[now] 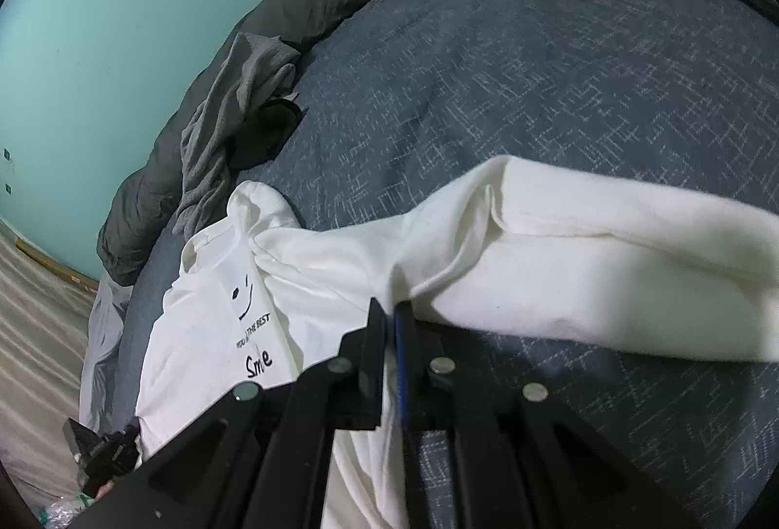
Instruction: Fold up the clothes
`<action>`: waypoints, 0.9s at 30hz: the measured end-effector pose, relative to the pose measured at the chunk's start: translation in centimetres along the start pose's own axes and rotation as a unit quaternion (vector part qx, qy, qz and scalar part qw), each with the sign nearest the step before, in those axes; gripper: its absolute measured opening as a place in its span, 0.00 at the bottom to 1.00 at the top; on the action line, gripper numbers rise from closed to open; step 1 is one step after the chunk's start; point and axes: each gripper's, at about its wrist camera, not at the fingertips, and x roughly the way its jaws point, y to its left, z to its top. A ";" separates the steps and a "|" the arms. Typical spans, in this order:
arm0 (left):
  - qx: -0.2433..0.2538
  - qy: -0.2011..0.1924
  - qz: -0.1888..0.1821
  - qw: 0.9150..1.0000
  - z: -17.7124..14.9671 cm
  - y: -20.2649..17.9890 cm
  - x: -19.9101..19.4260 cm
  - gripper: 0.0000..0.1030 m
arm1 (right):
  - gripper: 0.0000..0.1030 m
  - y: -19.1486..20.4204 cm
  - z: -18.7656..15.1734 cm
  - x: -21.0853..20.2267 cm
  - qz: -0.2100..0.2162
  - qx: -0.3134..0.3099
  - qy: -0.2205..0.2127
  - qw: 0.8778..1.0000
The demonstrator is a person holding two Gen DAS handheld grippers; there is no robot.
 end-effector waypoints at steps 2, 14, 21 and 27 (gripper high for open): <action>0.001 -0.006 0.000 1.000 0.5 0.2 -0.3 0.04 | 0.03 0.1 0.1 0.0 -0.001 -0.004 -0.001 1.000; 0.001 0.043 0.028 0.999 0.3 1.5 1.5 0.05 | 0.03 0.2 -0.3 0.2 -0.008 -0.007 0.005 1.000; 0.039 0.031 0.049 0.998 0.3 -0.1 -0.2 0.05 | 0.03 0.2 -0.1 -0.2 0.007 -0.012 0.006 1.000; 0.042 0.062 0.043 0.996 -0.8 -0.3 -0.5 0.23 | 0.07 0.7 -0.7 -0.4 0.034 -0.017 0.026 0.999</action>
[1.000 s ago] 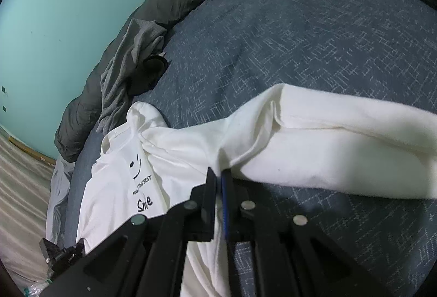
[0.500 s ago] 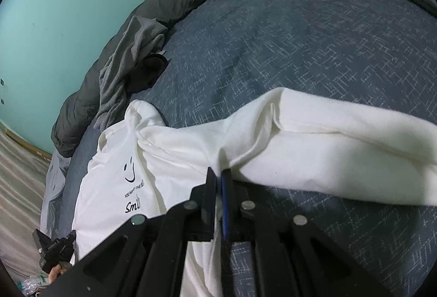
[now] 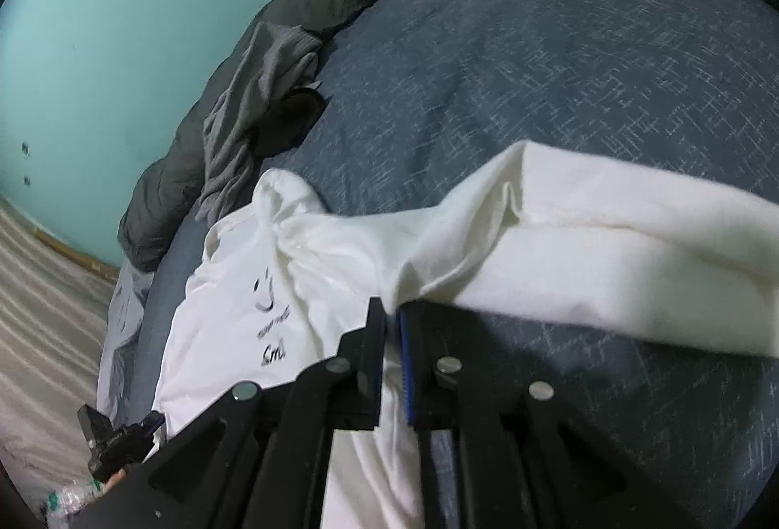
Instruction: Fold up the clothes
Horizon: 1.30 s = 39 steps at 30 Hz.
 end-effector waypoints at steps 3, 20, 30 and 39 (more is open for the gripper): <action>0.012 0.022 -0.002 1.000 -0.9 -0.1 0.9 0.28 | 0.31 0.3 -1.0 0.0 -0.003 -0.016 0.017 1.000; 0.049 -0.051 0.054 0.996 -0.5 -0.3 -2.3 0.03 | 0.02 0.3 -1.0 -1.6 -0.039 -0.040 -0.006 0.998; 0.041 -0.062 0.052 0.996 0.2 -0.5 -3.3 0.03 | 0.02 1.5 -1.7 -2.4 -0.018 -0.057 -0.027 0.998; 0.008 -0.031 0.071 0.997 -0.4 2.2 -1.5 0.03 | 0.02 1.6 -1.3 -2.6 -0.010 -0.035 -0.013 0.999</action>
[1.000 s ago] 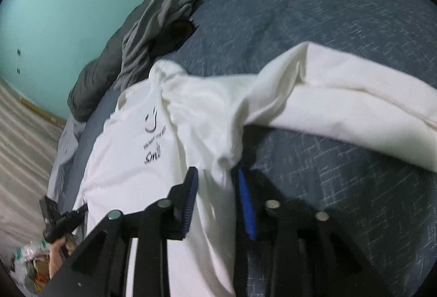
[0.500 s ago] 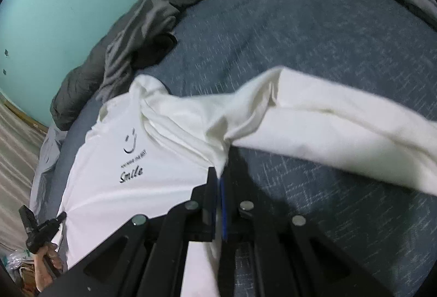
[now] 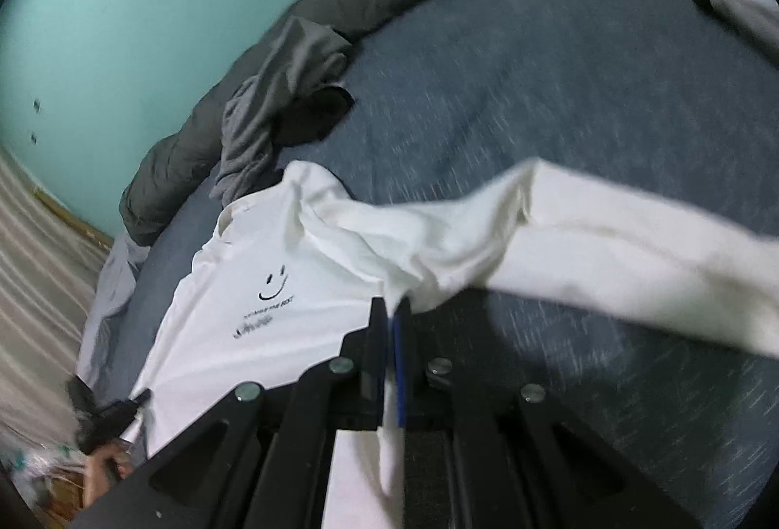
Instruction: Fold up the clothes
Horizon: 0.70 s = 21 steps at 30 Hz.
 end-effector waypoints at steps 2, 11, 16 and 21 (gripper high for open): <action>-0.001 0.004 0.000 1.000 -0.1 0.2 0.3 0.03 | 0.04 -0.8 -0.3 0.6 -0.007 0.012 0.016 1.000; 0.002 0.005 0.000 1.000 -0.1 0.0 0.4 0.03 | 0.30 -3.4 -1.8 0.8 0.012 0.079 0.030 0.996; 0.005 0.006 0.001 1.000 0.0 -0.1 0.5 0.03 | 0.05 -2.7 -2.4 1.3 -0.002 0.050 0.051 0.997; 0.008 0.007 0.002 1.000 0.0 -0.2 0.5 0.03 | 0.02 -2.8 -0.7 -1.0 -0.009 0.039 0.002 0.999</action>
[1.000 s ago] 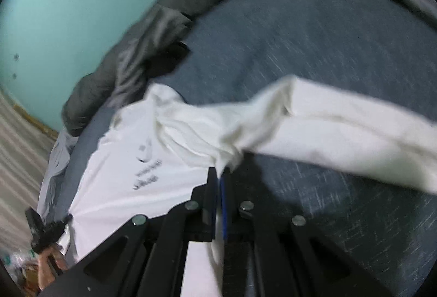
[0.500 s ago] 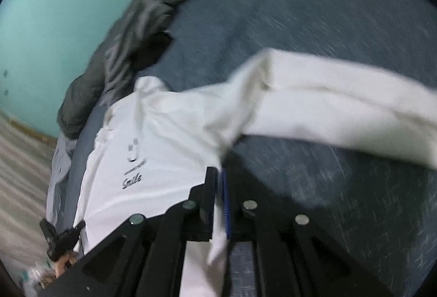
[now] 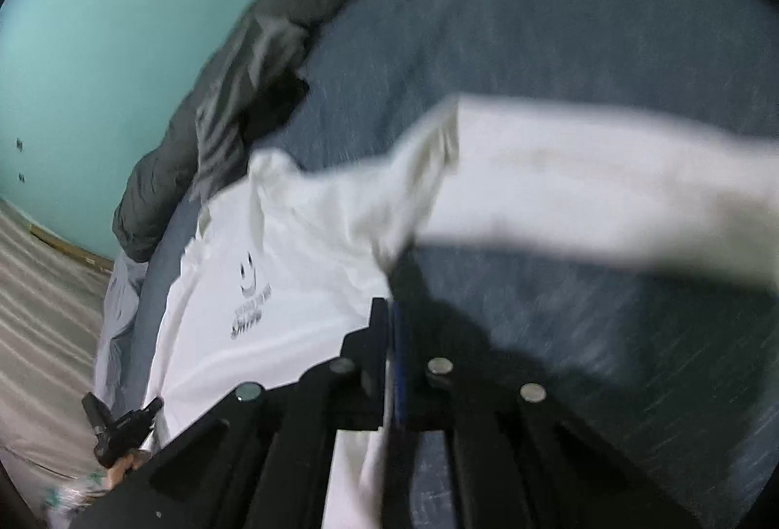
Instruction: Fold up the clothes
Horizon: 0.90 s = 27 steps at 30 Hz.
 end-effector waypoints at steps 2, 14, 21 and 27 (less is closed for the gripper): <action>0.002 0.000 0.002 1.000 0.0 -0.2 0.1 0.03 | 0.02 0.5 0.7 0.0 -0.007 -0.014 -0.001 1.000; -0.001 0.009 -0.005 1.000 -0.1 -0.3 -0.1 0.05 | 0.32 -1.1 -1.7 -1.6 -0.015 0.004 0.068 0.998; -0.007 0.004 -0.005 1.000 -1.5 -0.3 -3.1 0.06 | 0.32 -1.6 -6.6 -7.0 -0.020 -0.019 0.109 0.994; -0.009 -0.003 0.003 1.000 -4.5 0.5 -7.1 0.07 | 0.32 -2.9 -10.9 -9.7 -0.063 -0.027 0.113 0.991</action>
